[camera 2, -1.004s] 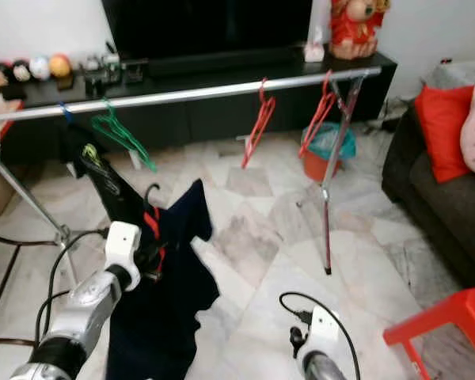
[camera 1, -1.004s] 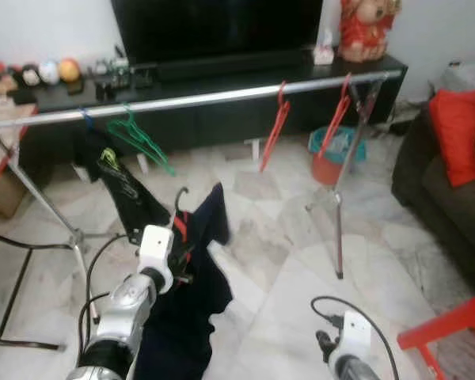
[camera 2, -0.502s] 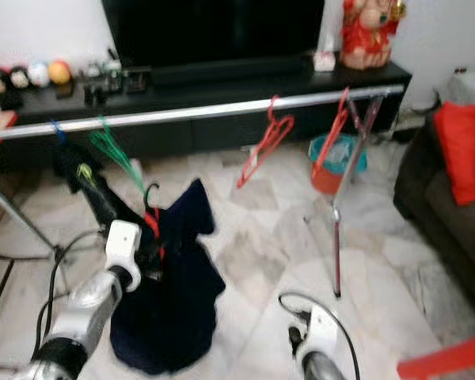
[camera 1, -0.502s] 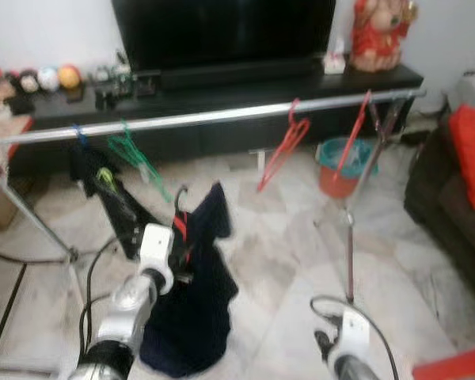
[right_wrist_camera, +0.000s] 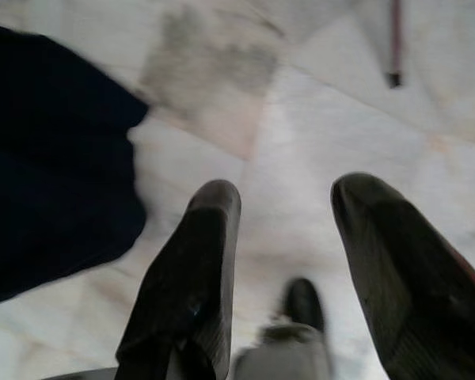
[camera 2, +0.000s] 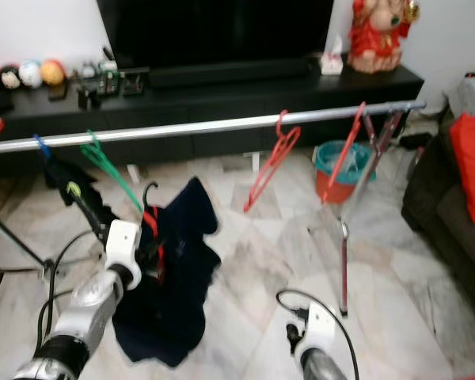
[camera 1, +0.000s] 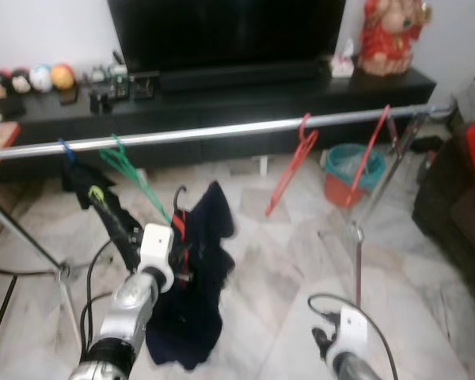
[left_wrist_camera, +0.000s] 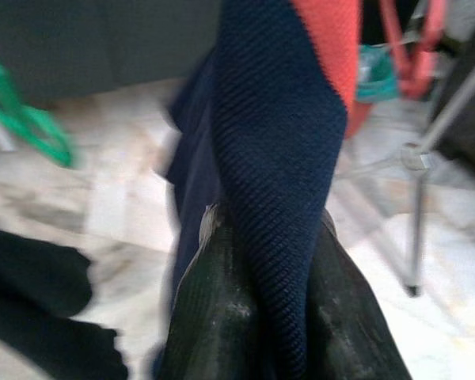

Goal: Hang hanger

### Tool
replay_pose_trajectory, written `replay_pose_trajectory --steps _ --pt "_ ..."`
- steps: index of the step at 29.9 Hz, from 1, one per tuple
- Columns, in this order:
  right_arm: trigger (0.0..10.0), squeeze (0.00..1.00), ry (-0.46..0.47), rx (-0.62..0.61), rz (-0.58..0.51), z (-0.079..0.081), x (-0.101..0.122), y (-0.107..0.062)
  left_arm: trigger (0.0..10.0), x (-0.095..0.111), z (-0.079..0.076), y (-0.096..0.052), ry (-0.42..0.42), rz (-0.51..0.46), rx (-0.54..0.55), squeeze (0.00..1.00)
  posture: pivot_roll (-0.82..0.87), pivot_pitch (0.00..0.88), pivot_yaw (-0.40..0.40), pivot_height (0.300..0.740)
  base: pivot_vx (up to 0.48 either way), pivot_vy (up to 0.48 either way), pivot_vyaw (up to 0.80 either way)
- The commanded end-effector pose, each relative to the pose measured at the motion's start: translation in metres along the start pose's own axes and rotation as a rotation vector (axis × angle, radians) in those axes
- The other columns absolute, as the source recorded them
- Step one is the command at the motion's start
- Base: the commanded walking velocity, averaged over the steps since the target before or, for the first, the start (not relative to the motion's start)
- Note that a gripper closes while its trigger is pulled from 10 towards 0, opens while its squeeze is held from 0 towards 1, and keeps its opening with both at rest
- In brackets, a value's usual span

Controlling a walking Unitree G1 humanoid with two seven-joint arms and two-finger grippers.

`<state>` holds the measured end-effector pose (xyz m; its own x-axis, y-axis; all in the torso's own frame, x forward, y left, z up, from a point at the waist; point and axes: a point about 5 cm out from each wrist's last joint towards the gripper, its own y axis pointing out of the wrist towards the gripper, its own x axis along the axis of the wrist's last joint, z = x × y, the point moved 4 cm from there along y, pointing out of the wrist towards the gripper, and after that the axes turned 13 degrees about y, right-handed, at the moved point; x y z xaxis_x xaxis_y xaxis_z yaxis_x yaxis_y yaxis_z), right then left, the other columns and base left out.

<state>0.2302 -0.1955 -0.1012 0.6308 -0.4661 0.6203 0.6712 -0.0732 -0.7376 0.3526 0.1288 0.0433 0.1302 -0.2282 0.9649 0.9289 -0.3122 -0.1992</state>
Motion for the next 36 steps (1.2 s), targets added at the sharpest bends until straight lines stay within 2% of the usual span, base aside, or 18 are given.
replay_pose_trajectory --steps 1,9,13,24,31,36 --pt "10.0 0.0 0.004 0.01 0.009 0.004 -0.003 0.0 10.0 0.003 0.013 -0.002 0.032 -0.009 0.04 0.0 -0.09 0.0 0.022 0.74 0.0 0.0 0.0" --pt "10.0 0.0 -0.024 0.024 0.009 0.008 -0.002 0.001 10.0 0.0 0.023 -0.004 0.064 0.009 0.08 0.0 -0.09 0.0 0.019 0.74 0.0 0.0 0.0" --pt "10.0 0.0 -0.054 0.027 0.009 0.008 0.001 0.001 10.0 0.0 0.024 -0.004 0.064 0.011 0.084 0.0 -0.09 0.0 0.017 0.74 0.0 -0.262 0.0" --pt "10.0 0.0 -0.064 0.036 0.017 0.008 0.0 0.001 10.0 0.0 0.022 -0.003 0.073 0.012 0.074 0.0 -0.09 0.0 0.018 0.74 0.0 -0.34 0.0" --pt "10.0 0.0 -0.08 0.057 0.021 0.015 -0.006 0.0 10.0 -0.003 0.025 -0.003 0.099 0.031 0.087 0.0 -0.09 0.0 0.019 0.74 0.0 -0.39 0.68" --pt "10.0 0.0 -0.075 0.055 0.022 0.014 -0.007 0.0 10.0 -0.004 0.026 -0.004 0.1 0.032 0.091 0.0 -0.09 0.0 0.019 0.74 0.0 -0.401 0.0"
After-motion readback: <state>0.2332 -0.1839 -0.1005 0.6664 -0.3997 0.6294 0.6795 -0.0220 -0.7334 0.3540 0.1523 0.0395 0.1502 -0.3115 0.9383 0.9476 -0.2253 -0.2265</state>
